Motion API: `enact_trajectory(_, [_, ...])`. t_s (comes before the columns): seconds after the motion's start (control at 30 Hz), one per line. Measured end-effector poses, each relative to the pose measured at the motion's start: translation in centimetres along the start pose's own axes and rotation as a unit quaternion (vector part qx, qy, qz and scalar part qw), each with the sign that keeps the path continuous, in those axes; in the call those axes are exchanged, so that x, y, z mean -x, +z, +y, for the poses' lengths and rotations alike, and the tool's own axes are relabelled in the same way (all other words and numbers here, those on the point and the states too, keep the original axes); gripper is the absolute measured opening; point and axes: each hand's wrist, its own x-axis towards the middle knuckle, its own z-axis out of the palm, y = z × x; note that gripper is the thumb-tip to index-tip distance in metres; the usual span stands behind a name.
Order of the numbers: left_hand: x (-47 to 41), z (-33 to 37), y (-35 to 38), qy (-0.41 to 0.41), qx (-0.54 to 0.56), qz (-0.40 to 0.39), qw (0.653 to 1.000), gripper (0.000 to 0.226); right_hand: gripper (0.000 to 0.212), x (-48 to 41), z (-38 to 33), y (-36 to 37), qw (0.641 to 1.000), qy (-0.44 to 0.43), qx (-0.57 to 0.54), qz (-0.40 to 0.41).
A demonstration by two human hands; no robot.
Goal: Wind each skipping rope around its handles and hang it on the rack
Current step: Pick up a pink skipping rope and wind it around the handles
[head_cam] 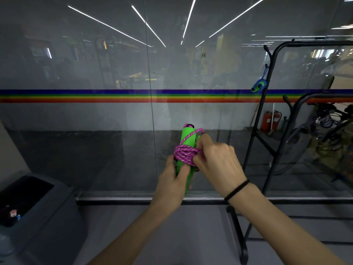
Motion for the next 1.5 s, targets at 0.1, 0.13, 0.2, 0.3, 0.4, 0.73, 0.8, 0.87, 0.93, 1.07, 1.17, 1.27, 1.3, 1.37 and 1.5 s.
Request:
enact_trajectory(0.1, [0.2, 0.1, -0.1, 0.0, 0.018, -0.018, 1.0, 0.011, 0.012, 0.0, 0.0, 0.3, 1.0, 0.01, 0.003, -0.026])
enact_trajectory(0.13, [0.2, 0.1, -0.1, -0.002, 0.027, -0.023, 0.999, 0.01, 0.014, 0.1, 0.0, 0.3, 1.0, 0.016, 0.001, -0.027])
enact_trajectory(0.2, [0.1, 0.1, -0.3, -0.027, 0.062, -0.024, 0.997, 0.014, 0.016, 0.1, 0.1, -0.2, 0.998, 0.03, -0.039, -0.036])
enact_trajectory(0.3, [0.0, 0.1, -0.8, -0.086, 0.107, -0.027, 0.99, 0.03, 0.012, -0.5, 1.4, -1.2, 0.964, 0.097, -0.206, -0.138])
enact_trajectory(0.4, [0.2, 0.1, -1.3, -0.167, 0.166, -0.066, 0.97, 0.036, 0.011, -1.0, 2.8, -1.8, 0.883, 0.149, -0.376, -0.239])
enact_trajectory(0.73, [0.3, 0.3, -2.1, -0.211, 0.269, -0.175, 0.923, 0.021, 0.007, -0.8, 2.9, -2.0, 0.856, 0.152, -0.475, -0.136])
enact_trajectory(0.8, [0.0, 0.5, -2.2, -0.253, 0.338, -0.163, 0.892, 0.017, 0.009, -0.9, 3.1, -2.4, 0.857, 0.163, -0.483, -0.083])
enact_trajectory(0.87, [-0.3, 0.3, -2.6, -0.29, 0.421, -0.158, 0.845, 0.022, 0.009, -1.0, 3.2, -2.8, 0.856, 0.161, -0.49, -0.045])
enact_trajectory(0.93, [-0.4, 0.0, -3.0, -0.295, 0.463, -0.161, 0.82, 0.027, 0.007, -0.9, 3.2, -3.3, 0.857, 0.149, -0.492, -0.026])
enact_trajectory(1.07, [-0.2, -1.1, -3.5, -0.291, 0.52, -0.199, 0.778, 0.059, 0.007, -0.7, 2.7, -3.6, 0.854, 0.13, -0.503, 0.003])
enact_trajectory(1.17, [0.0, -1.8, -3.5, -0.299, 0.46, -0.228, 0.805, 0.038, 0.007, -0.9, 2.0, -3.6, 0.858, 0.116, -0.501, -0.002])
enact_trajectory(1.27, [0.3, -2.1, -3.3, -0.285, 0.345, -0.205, 0.871, 0.028, 0.008, -1.0, 1.0, -3.5, 0.877, 0.081, -0.47, -0.05])
enact_trajectory(1.3, [0.5, -2.1, -2.9, -0.271, 0.318, -0.196, 0.887, 0.029, 0.008, -0.9, 0.7, -3.4, 0.882, 0.071, -0.462, -0.062])
enact_trajectory(1.37, [0.7, -2.2, -2.2, -0.242, 0.253, -0.175, 0.92, 0.04, 0.008, -0.8, 0.2, -3.0, 0.887, 0.06, -0.45, -0.081])
enact_trajectory(1.5, [1.4, -2.8, -1.3, -0.185, 0.041, -0.161, 0.969, 0.058, 0.012, -0.4, -0.2, -2.2, 0.906, 0.055, -0.409, -0.09])
